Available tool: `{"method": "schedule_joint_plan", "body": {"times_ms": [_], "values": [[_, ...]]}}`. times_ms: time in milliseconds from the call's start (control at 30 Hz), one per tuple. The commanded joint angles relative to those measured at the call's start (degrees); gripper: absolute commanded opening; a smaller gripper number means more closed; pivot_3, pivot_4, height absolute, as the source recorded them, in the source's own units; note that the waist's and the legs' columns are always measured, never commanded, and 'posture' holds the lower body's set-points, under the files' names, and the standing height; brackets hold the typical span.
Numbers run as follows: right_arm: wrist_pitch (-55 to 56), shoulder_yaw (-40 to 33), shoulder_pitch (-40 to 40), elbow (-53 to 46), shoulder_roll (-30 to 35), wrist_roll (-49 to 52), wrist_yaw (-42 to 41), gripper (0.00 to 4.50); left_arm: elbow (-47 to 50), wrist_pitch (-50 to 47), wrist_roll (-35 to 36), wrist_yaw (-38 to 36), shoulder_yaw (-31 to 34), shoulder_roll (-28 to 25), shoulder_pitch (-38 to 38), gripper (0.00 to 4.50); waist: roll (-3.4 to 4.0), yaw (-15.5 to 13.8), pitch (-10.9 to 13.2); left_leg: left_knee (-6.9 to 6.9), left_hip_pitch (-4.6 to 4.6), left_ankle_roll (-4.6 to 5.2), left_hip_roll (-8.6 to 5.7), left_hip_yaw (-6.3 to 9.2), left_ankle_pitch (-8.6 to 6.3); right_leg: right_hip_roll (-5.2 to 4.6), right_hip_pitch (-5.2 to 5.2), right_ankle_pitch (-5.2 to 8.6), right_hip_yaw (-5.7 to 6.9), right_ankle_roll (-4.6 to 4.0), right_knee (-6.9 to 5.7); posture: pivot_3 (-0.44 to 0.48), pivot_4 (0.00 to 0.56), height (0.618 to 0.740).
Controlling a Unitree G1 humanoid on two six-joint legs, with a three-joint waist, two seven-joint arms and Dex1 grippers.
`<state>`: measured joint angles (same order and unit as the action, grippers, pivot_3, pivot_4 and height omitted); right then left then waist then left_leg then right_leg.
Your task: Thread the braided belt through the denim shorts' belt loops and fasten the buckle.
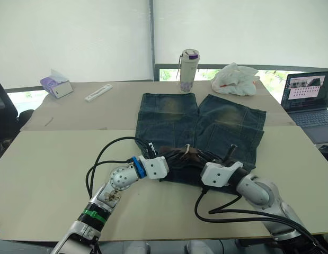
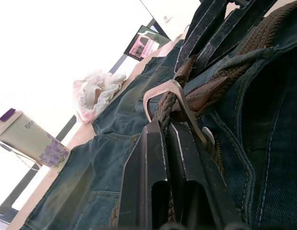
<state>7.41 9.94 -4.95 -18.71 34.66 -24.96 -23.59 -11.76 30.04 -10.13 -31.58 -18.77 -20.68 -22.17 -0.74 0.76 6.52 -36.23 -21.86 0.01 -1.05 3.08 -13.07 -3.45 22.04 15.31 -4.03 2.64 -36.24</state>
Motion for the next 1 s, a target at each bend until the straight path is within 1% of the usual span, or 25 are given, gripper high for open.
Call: {"method": "schedule_joint_plan", "body": {"times_ms": [33, 233, 633, 833, 1000], "values": [[-1.90, -3.76, 0.02, 0.56, 0.68, -0.15, 0.76, 0.01, 2.64, 0.90, 0.27, 0.78, 1.32, 0.06, -1.02, 0.34, 0.00, 0.05, 0.00, 0.00, 0.00, 0.00, 0.00, -0.01, 0.00, 0.00, 0.00, 0.00, 0.00, 0.00, 0.00, 0.000, 0.150, 0.740], [-2.07, -2.51, -0.58, 0.37, -0.22, -0.20, 0.60, 0.01, 1.54, 0.01, -0.73, 2.78, 1.80, 1.76, -2.10, 0.34, 0.00, 0.03, 0.00, 0.00, -0.01, 0.00, 0.00, -0.04, 0.00, 0.01, 0.00, 0.00, 0.00, 0.00, 0.01, 0.000, 0.150, 0.740], [-1.50, -2.26, -0.63, 1.13, -0.22, -0.13, 0.46, 0.01, 0.88, 0.31, -0.45, 2.24, 1.56, 1.57, -2.22, 0.34, 0.00, 0.00, 0.00, 0.00, 0.00, 0.00, 0.00, -0.05, 0.00, 0.01, -0.01, 0.00, 0.00, 0.00, 0.01, 0.000, 0.150, 0.740], [-1.41, -2.28, -0.61, 1.29, -0.29, -0.01, 0.53, 0.01, 1.57, 0.79, 0.58, 2.91, 2.88, 1.14, -0.89, 0.34, 0.00, 0.05, 0.00, 0.00, 0.01, 0.00, 0.00, -0.04, 0.00, 0.01, -0.01, 0.00, 0.00, 0.00, 0.01, 0.000, 0.150, 0.740], [-1.24, -4.23, 1.13, -0.01, 0.27, 3.28, -0.78, 0.01, 2.47, -0.18, 6.37, 3.19, 7.43, 0.72, 2.85, 0.34, 0.00, 0.02, 0.00, 0.00, 0.01, 0.00, 0.01, 0.01, 0.00, 0.01, 0.00, 0.00, 0.00, 0.00, 0.00, 0.000, 0.150, 0.740]]}}
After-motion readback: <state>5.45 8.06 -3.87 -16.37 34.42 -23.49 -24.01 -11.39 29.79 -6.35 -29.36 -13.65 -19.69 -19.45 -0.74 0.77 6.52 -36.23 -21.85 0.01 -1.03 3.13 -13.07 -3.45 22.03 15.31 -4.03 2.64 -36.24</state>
